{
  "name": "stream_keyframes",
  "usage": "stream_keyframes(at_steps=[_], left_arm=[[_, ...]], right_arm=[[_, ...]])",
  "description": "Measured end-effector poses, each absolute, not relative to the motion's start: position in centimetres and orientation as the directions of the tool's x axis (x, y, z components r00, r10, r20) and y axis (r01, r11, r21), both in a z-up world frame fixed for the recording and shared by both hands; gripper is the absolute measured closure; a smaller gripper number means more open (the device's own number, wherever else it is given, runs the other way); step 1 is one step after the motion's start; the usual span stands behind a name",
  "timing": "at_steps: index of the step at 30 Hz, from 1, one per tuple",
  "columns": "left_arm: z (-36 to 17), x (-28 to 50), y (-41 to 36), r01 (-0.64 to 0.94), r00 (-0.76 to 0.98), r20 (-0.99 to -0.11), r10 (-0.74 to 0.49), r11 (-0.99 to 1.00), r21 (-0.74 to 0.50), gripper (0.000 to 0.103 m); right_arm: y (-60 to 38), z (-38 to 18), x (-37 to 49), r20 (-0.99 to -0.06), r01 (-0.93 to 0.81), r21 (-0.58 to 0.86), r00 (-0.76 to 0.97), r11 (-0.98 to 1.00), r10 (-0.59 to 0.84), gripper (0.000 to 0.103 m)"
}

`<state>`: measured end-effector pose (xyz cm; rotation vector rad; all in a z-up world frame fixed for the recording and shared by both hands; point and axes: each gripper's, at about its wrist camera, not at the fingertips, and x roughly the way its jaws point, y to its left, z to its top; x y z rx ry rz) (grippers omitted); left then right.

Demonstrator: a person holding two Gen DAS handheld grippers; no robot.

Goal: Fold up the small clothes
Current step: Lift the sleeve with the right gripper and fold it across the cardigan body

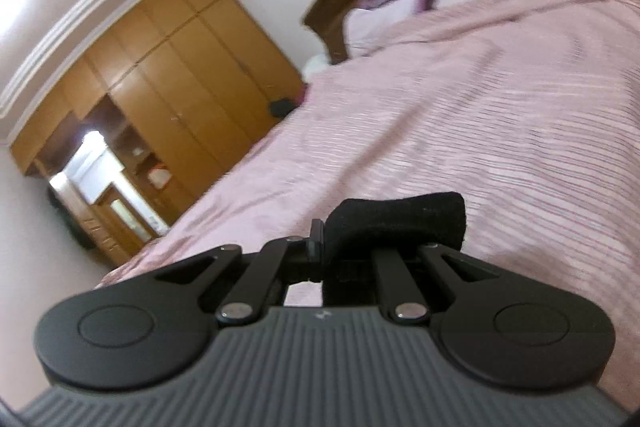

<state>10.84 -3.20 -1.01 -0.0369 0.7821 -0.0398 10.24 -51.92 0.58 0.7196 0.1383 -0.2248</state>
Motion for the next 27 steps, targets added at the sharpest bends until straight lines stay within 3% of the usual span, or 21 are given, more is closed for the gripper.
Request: stream_keyframes(at_steps=[18, 27], left_arm=[[0.5, 8.7, 2.6, -0.072, 0.723, -0.691, 0.015, 0.996, -0.053, 0.0], [2.4, 7.9, 6.9, -0.144, 0.757, -0.642, 0.119, 0.989, 0.014, 0.0]], right_arm=[[-38.8, 9.1, 16.8, -0.059, -0.093, 0.579, 0.986, 0.81, 0.155, 0.096], [-30.6, 10.5, 19.0, -0.028, -0.255, 0.539, 0.947, 0.802, 0.32, 0.096]])
